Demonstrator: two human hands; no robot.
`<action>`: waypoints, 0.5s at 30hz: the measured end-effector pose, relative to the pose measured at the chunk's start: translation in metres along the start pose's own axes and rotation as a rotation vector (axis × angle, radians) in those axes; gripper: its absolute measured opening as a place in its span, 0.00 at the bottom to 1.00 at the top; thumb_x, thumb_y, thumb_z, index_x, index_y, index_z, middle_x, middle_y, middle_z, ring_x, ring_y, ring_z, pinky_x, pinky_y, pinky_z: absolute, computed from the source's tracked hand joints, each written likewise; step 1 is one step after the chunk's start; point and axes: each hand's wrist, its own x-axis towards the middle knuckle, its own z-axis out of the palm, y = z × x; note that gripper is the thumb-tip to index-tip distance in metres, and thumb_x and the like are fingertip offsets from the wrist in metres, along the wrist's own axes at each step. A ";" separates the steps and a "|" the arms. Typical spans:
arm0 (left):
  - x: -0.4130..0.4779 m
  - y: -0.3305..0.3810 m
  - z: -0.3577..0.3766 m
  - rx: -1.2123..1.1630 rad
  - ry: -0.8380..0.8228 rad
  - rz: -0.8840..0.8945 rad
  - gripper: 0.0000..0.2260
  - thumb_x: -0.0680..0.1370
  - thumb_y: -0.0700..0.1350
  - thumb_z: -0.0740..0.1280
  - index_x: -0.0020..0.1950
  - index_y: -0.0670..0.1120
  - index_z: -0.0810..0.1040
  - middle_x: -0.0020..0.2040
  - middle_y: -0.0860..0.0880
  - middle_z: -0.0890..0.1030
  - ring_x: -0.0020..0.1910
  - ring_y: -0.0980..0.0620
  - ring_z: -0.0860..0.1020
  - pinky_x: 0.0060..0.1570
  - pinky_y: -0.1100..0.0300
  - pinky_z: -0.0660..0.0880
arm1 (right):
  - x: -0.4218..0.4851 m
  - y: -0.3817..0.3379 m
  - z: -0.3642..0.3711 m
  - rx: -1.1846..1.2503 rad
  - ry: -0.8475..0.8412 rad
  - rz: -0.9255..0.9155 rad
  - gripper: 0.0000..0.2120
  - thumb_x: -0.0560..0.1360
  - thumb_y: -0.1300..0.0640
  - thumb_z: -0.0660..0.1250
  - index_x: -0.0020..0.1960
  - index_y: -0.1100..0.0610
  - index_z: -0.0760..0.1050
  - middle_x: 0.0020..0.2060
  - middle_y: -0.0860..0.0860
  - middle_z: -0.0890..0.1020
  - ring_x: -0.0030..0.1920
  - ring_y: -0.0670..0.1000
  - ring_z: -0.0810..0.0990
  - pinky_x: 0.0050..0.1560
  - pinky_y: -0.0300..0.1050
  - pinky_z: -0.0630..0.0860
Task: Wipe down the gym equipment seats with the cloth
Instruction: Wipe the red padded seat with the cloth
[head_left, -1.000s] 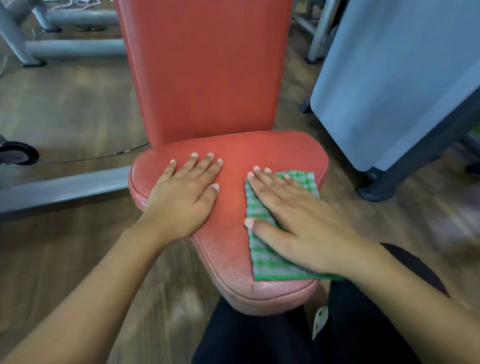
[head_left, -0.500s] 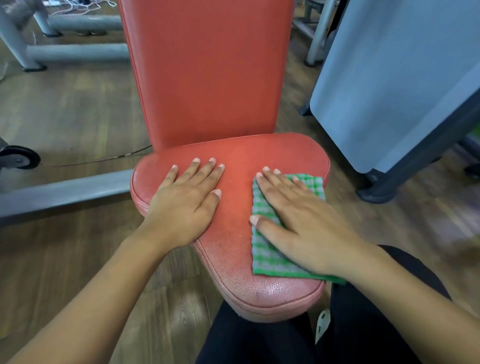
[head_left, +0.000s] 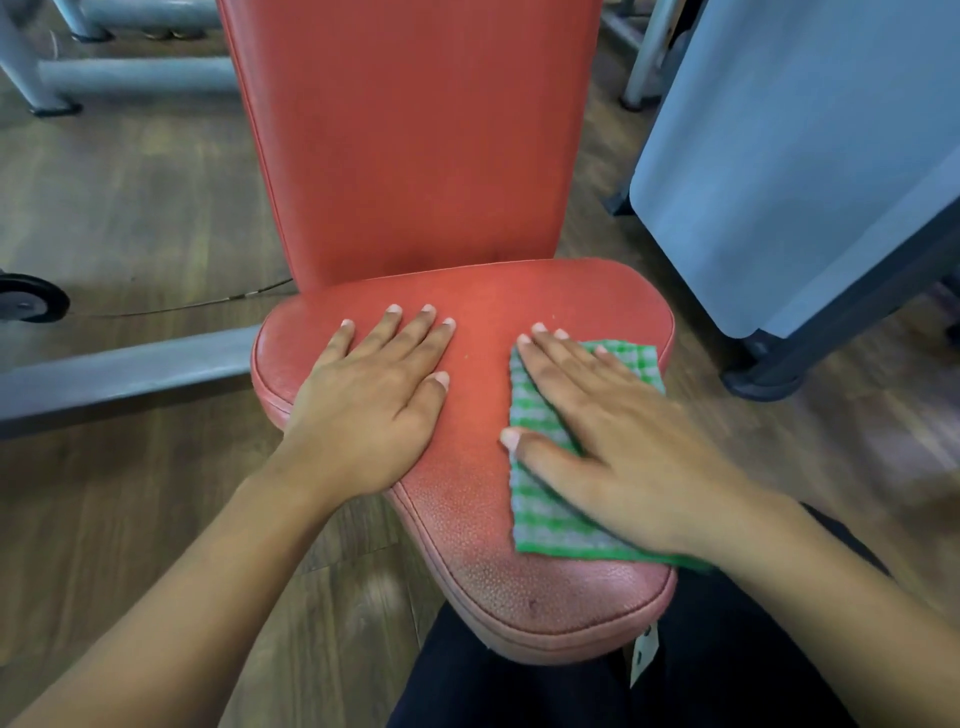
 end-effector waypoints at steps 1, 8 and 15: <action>0.000 0.000 0.000 0.000 0.002 0.001 0.35 0.70 0.61 0.33 0.77 0.58 0.51 0.78 0.58 0.50 0.77 0.57 0.46 0.74 0.53 0.40 | 0.007 0.009 -0.002 0.005 -0.007 0.037 0.38 0.74 0.32 0.41 0.78 0.48 0.38 0.76 0.43 0.38 0.74 0.39 0.36 0.70 0.35 0.32; 0.000 0.000 -0.001 -0.002 0.004 0.003 0.35 0.70 0.61 0.34 0.77 0.58 0.50 0.77 0.58 0.50 0.77 0.57 0.46 0.74 0.53 0.41 | 0.046 0.023 -0.002 -0.056 -0.011 0.015 0.35 0.79 0.36 0.43 0.79 0.52 0.40 0.77 0.49 0.40 0.76 0.43 0.38 0.73 0.39 0.34; 0.001 -0.001 -0.002 -0.021 0.009 0.000 0.34 0.71 0.61 0.35 0.77 0.58 0.51 0.77 0.60 0.50 0.76 0.58 0.46 0.74 0.54 0.41 | 0.031 0.043 0.006 0.120 0.153 0.025 0.41 0.70 0.31 0.42 0.79 0.48 0.49 0.77 0.43 0.47 0.75 0.39 0.41 0.73 0.37 0.34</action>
